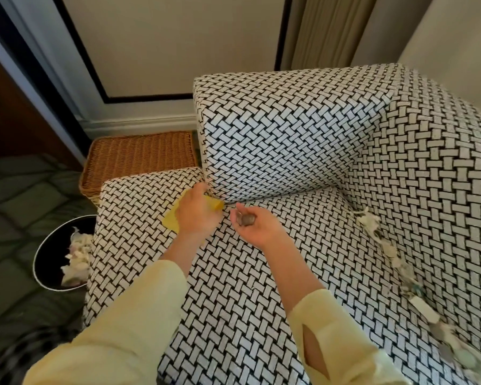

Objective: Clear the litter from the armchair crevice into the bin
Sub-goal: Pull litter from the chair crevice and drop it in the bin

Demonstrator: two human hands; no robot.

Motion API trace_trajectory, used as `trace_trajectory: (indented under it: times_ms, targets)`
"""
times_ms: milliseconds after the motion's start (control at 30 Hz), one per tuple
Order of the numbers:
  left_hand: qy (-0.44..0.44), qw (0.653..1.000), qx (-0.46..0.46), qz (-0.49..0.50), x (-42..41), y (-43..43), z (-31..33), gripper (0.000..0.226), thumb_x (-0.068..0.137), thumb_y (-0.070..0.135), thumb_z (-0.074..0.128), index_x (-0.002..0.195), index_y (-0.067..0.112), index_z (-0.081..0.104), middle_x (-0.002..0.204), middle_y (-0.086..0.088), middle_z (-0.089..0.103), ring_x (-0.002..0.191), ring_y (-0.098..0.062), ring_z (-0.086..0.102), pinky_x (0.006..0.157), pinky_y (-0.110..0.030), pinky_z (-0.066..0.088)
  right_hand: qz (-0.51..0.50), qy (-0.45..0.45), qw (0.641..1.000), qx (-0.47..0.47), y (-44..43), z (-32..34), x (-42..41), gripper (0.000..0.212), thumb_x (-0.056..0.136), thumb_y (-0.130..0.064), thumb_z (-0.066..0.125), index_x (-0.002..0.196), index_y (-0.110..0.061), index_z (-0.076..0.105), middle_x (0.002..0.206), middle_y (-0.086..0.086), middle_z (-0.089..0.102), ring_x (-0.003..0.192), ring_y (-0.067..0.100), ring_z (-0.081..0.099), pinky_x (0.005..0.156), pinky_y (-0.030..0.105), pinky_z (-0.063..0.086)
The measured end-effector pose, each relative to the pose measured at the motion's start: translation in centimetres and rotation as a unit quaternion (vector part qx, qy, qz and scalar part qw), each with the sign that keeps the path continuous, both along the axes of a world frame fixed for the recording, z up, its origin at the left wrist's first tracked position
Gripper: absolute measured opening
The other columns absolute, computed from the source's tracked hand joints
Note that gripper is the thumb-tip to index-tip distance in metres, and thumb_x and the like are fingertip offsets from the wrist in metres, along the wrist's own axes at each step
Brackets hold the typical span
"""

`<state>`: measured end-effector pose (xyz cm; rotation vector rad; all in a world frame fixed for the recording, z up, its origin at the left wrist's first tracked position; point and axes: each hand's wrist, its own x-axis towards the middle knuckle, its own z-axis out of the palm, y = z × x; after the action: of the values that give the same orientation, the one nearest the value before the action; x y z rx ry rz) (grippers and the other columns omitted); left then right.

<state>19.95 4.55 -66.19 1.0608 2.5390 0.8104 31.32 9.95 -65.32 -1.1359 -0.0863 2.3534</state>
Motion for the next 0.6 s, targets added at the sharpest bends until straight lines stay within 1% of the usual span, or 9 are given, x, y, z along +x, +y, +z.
trace_trajectory:
  times_ms: [100, 167, 233, 267, 333, 433, 467, 533, 600]
  targets:
    - [-0.007, 0.990, -0.140, -0.015, -1.4, -1.1, -1.0, 0.076, 0.074, 0.049, 0.068, 0.136, 0.017, 0.039, 0.128, -0.007, 0.051, 0.119, -0.029, 0.048, 0.099, -0.050, 0.041, 0.024, 0.014, 1.000, 0.011, -0.3, 0.5, -0.8, 0.024, 0.095, 0.001, 0.035, 0.113, 0.010, 0.049, 0.098, 0.019, 0.053, 0.085, 0.025, 0.053, 0.088, 0.035, 0.049]
    - [0.005, 0.992, -0.123, -0.032, -1.7, -1.4, -0.5, 0.060, 0.081, 0.052, 0.060, 0.127, 0.014, 0.053, 0.108, -0.007, 0.064, 0.093, -0.024, 0.062, 0.082, -0.036, 0.053, 0.041, 0.025, 0.999, 0.022, -0.6, 1.0, -1.3, 0.026, 0.094, 0.003, 0.036, 0.116, 0.009, 0.048, 0.116, 0.019, 0.051, 0.102, 0.026, 0.053, 0.085, 0.038, 0.050]
    - [0.035, 0.994, -0.088, -0.056, -1.8, -1.6, 0.6, 0.030, 0.089, 0.034, 0.055, 0.101, 0.010, 0.069, 0.079, -0.003, 0.065, 0.063, -0.016, 0.056, 0.060, -0.024, 0.051, 0.058, 0.023, 0.998, 0.027, -0.9, 1.8, -1.9, 0.021, 0.092, 0.008, 0.037, 0.110, 0.010, 0.047, 0.132, 0.022, 0.044, 0.117, 0.031, 0.050, 0.091, 0.041, 0.049]
    - [0.039, 0.995, -0.064, -0.059, -1.8, -1.7, 1.1, 0.026, 0.091, 0.025, 0.052, 0.089, 0.007, 0.070, 0.068, -0.002, 0.060, 0.055, -0.014, 0.050, 0.054, -0.022, 0.049, 0.063, 0.026, 0.997, 0.031, -1.0, 2.2, -2.1, 0.023, 0.091, 0.008, 0.037, 0.113, 0.009, 0.045, 0.136, 0.023, 0.041, 0.120, 0.032, 0.048, 0.095, 0.042, 0.047]
    - [0.021, 0.999, -0.020, -0.042, -1.7, -1.8, 2.1, 0.029, 0.093, 0.017, 0.049, 0.076, 0.003, 0.068, 0.052, 0.002, 0.048, 0.046, -0.011, 0.041, 0.044, -0.017, 0.039, 0.076, 0.013, 0.996, 0.039, -0.8, 2.9, -2.7, 0.032, 0.092, 0.007, 0.035, 0.124, 0.005, 0.040, 0.136, 0.023, 0.039, 0.123, 0.033, 0.046, 0.101, 0.043, 0.043]
    - [-0.018, 1.000, 0.013, 0.002, -1.5, -1.7, 2.7, 0.038, 0.094, 0.016, 0.047, 0.058, 0.011, 0.057, 0.048, 0.003, 0.041, 0.043, -0.009, 0.035, 0.043, -0.018, 0.025, 0.107, -0.023, 0.991, 0.080, -0.1, 4.0, -3.2, 0.036, 0.094, 0.003, 0.034, 0.129, 0.002, 0.038, 0.138, 0.020, 0.040, 0.127, 0.032, 0.042, 0.104, 0.042, 0.040]
    - [-0.027, 0.999, 0.023, 0.017, -1.4, -1.8, 2.7, 0.041, 0.094, 0.016, 0.047, 0.053, 0.015, 0.051, 0.047, 0.003, 0.040, 0.042, -0.009, 0.033, 0.042, -0.018, 0.023, 0.124, -0.036, 0.987, 0.091, 0.2, 4.3, -3.3, 0.037, 0.094, 0.000, 0.035, 0.131, 0.004, 0.036, 0.137, 0.020, 0.043, 0.127, 0.032, 0.043, 0.104, 0.041, 0.039]
    - [-0.053, 0.995, 0.059, 0.054, -1.1, -1.8, 2.7, 0.044, 0.093, 0.015, 0.048, 0.049, 0.018, 0.043, 0.046, 0.003, 0.036, 0.042, -0.010, 0.028, 0.039, -0.015, 0.022, 0.157, -0.052, 0.980, 0.108, 0.6, 4.7, -3.4, 0.032, 0.094, -0.005, 0.039, 0.123, 0.009, 0.037, 0.114, 0.022, 0.053, 0.121, 0.030, 0.047, 0.107, 0.041, 0.036]
    - [-0.068, 0.990, 0.086, 0.090, -0.7, -1.9, 2.6, 0.045, 0.092, 0.015, 0.049, 0.048, 0.019, 0.043, 0.045, 0.003, 0.035, 0.042, -0.010, 0.027, 0.036, -0.015, 0.025, 0.154, -0.046, 0.982, 0.102, 1.0, 5.1, -3.8, 0.019, 0.093, -0.012, 0.046, 0.109, -0.003, 0.042, 0.092, 0.012, 0.048, 0.115, 0.019, 0.045, 0.109, 0.037, 0.032]
